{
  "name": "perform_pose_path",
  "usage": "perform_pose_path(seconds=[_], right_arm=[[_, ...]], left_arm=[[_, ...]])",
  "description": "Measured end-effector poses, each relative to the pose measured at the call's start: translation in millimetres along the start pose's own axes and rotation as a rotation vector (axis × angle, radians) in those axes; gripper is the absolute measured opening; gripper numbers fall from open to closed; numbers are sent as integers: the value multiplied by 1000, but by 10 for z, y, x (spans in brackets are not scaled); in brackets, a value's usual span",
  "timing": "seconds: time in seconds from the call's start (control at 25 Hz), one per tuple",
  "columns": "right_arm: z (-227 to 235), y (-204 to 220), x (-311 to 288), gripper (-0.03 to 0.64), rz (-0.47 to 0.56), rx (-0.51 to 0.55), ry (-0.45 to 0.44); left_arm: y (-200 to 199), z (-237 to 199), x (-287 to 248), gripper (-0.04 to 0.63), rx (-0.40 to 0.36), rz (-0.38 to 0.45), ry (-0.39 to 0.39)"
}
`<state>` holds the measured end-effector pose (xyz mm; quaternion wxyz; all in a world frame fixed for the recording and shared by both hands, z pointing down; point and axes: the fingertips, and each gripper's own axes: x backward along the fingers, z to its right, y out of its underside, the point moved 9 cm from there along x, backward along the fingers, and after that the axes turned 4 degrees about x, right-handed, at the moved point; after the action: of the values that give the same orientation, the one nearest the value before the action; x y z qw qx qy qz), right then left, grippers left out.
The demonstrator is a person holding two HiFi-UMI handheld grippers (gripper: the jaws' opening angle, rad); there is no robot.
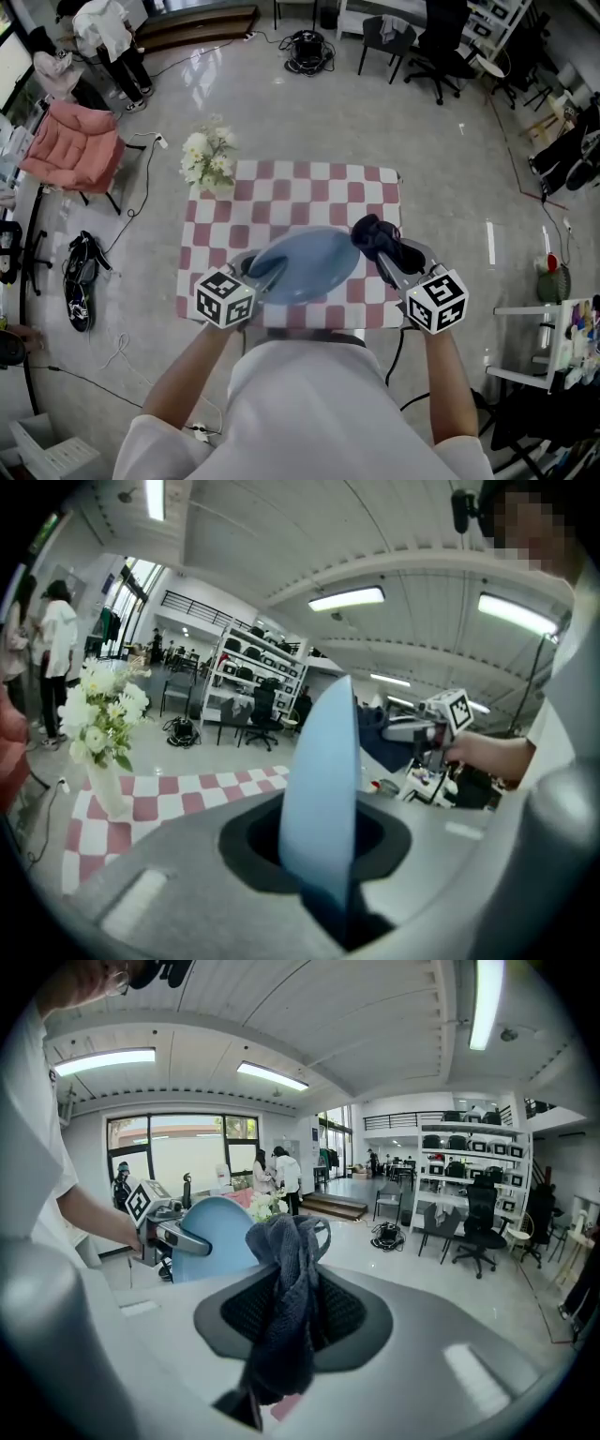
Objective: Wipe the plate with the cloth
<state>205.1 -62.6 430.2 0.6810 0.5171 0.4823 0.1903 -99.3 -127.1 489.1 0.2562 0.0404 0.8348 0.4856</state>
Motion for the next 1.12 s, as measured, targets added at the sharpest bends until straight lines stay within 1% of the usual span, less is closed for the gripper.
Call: perform_pose_path(seconds=[0.12, 0.2, 0.32, 0.44, 0.6, 0.68, 0.84, 0.96, 1.12], right_arm=[[23, -43, 12, 101, 1, -11, -26], [48, -67, 29, 101, 10, -40, -50], [67, -106, 44, 101, 35, -81, -84], [91, -151, 51, 101, 55, -93, -77], [162, -186, 59, 101, 68, -126, -60], [148, -182, 33, 101, 55, -128, -83], [70, -188, -12, 101, 3, -116, -156], [22, -170, -25, 101, -19, -139, -191], [-59, -152, -27, 101, -25, -172, -252]], left_arm=[[-74, 74, -3, 74, -86, -11, 6], [-121, 141, -21, 74, -149, -20, 4], [-135, 219, -47, 74, -210, -26, 4], [-104, 281, -41, 72, -258, -37, 2], [-54, 379, -58, 74, -345, -62, -2], [-41, 421, -75, 74, -373, -65, 2], [-109, 509, -100, 74, -419, -55, -3], [-133, 552, -110, 74, -450, -56, -15], [-97, 561, -123, 74, -464, -65, -30]])
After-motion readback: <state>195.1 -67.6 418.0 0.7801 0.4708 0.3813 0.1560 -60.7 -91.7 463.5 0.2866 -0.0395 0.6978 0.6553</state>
